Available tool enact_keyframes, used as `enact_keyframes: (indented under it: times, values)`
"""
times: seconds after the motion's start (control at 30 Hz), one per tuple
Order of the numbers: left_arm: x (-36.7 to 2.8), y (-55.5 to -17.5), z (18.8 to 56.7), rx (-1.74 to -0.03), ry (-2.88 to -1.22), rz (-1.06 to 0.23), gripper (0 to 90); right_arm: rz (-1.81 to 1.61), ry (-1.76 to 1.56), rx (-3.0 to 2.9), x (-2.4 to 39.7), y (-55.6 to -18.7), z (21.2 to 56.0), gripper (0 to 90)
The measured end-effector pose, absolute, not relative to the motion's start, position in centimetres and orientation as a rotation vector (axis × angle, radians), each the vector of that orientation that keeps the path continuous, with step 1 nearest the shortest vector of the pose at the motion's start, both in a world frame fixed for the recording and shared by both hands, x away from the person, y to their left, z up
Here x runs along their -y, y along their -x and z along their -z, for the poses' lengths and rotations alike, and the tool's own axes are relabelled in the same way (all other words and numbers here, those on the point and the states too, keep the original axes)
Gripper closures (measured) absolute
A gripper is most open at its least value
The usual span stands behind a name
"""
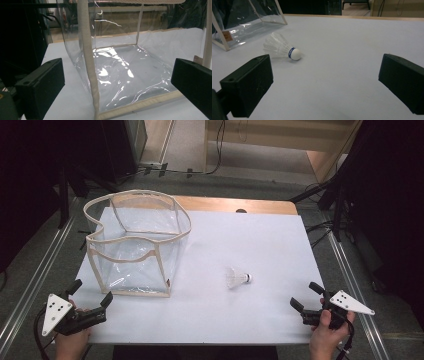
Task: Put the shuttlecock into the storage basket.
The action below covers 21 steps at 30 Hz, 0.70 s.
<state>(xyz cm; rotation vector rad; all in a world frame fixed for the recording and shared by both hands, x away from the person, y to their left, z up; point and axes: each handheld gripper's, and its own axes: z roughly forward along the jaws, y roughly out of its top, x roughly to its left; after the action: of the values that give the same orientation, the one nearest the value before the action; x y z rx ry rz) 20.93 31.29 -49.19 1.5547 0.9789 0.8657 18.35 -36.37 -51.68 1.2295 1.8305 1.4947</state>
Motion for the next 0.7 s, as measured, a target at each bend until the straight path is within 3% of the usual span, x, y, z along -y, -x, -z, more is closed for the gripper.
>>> enact_keyframes:
  times: [0.47, 0.53, 0.7]
  values:
    - [-31.3, -20.9, 49.2, -0.983, -1.553, -0.868, 0.0, -1.453, -1.19, -1.88, 35.0, -19.5, 50.3, 0.0]
    - [-31.3, -20.9, 49.2, -0.984, -1.551, -0.868, 0.0, -1.44, -1.181, -1.897, 34.8, -19.7, 49.9, 4.8]
    - [-31.3, -20.9, 49.2, -0.983, -1.552, -0.869, 0.0, -1.423, -1.139, -1.951, 34.2, -20.1, 49.2, 4.8]
